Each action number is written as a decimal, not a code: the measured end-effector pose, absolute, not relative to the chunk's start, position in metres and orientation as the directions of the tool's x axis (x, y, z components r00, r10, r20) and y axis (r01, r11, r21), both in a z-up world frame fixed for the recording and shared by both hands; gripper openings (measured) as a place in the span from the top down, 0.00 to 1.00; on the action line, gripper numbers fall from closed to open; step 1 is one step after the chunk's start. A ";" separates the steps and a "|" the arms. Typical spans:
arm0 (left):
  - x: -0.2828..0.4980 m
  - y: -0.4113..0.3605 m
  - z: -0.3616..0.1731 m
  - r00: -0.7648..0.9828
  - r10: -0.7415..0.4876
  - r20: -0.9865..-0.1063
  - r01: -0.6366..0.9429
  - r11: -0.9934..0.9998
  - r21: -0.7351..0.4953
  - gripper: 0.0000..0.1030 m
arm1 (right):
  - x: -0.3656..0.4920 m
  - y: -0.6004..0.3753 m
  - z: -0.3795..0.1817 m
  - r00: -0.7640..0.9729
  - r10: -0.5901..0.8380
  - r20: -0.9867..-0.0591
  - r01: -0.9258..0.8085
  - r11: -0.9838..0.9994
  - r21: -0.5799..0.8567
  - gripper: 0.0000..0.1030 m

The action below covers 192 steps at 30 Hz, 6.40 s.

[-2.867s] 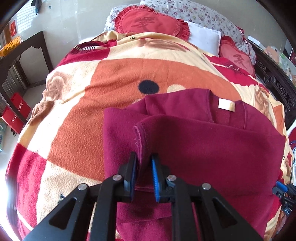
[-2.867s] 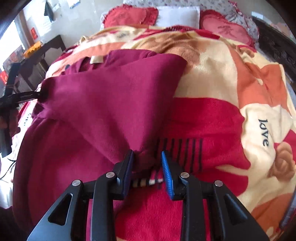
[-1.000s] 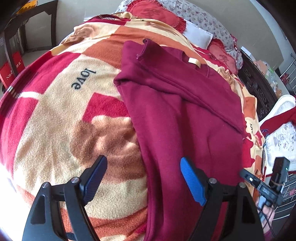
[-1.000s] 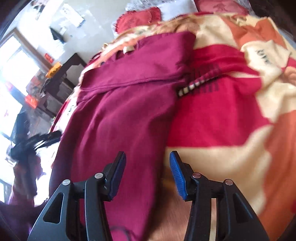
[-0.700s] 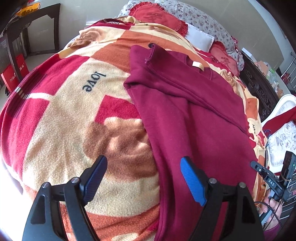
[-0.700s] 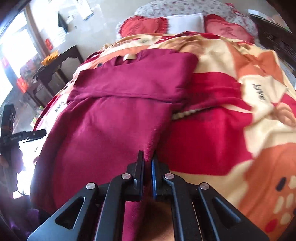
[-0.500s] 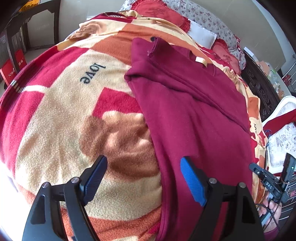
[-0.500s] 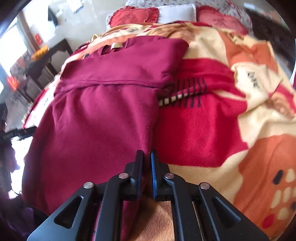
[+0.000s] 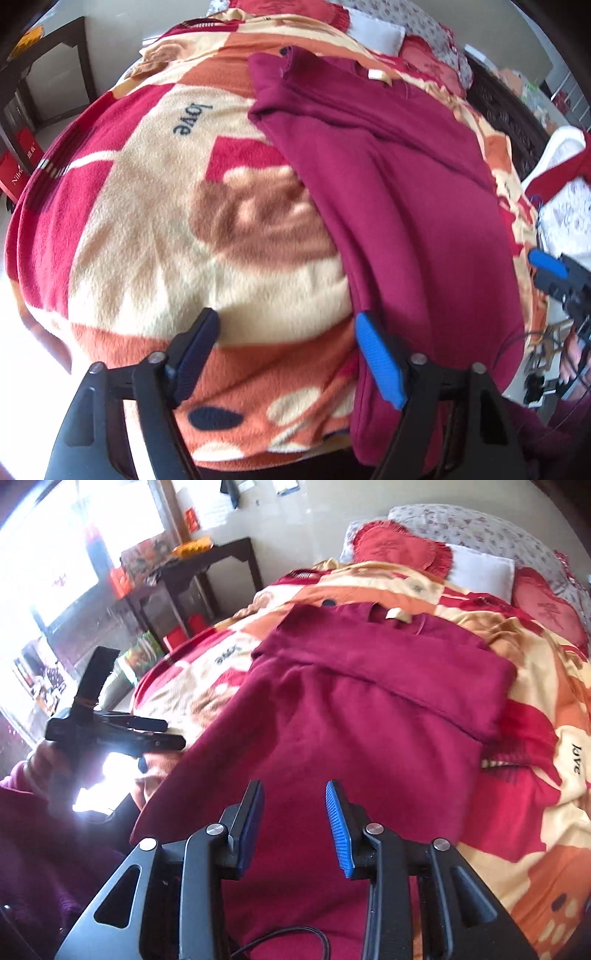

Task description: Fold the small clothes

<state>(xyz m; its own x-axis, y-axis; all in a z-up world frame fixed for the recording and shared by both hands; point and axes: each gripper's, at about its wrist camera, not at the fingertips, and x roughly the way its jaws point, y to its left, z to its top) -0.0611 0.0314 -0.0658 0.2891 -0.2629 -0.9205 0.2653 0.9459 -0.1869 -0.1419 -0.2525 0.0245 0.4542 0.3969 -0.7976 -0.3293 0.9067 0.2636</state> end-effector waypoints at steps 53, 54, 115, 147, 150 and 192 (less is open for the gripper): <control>-0.073 0.046 -0.066 0.289 -0.304 -0.908 0.202 0.946 -0.253 0.93 | -0.196 -0.402 0.081 0.506 0.172 -0.845 0.042 0.974 0.223 0.66; -0.074 0.045 -0.067 0.290 -0.302 -0.908 0.201 0.947 -0.251 0.91 | -0.198 -0.395 0.072 0.466 0.218 -0.857 0.012 0.968 0.253 0.66; -0.131 0.043 -0.094 0.118 -0.277 -0.954 0.243 0.939 -0.242 0.56 | -0.223 -0.303 -0.051 0.135 0.591 -0.796 -0.107 0.807 0.581 0.94; 0.055 0.016 0.043 0.489 -0.449 -0.748 0.304 0.892 -0.336 0.92 | -0.083 -0.372 0.060 0.597 0.468 -0.652 -0.133 0.859 0.495 1.00; 0.085 0.000 0.040 0.498 -0.428 -0.754 0.299 0.901 -0.314 0.92 | -0.056 -0.382 0.056 0.605 0.440 -0.663 -0.105 0.870 0.481 1.00; 0.249 -0.052 -0.078 0.345 -0.321 -0.882 0.124 0.947 -0.296 0.37 | 0.131 -0.423 -0.056 0.596 0.127 -0.793 0.167 0.946 0.277 0.88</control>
<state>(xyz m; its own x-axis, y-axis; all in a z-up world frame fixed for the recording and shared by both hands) 0.2490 -0.0518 -0.0778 0.3455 -0.3206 -0.8820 0.1237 0.9472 -0.2958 0.1310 -0.4234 -0.0560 0.5960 0.1271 -0.7929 0.1671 0.9462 0.2772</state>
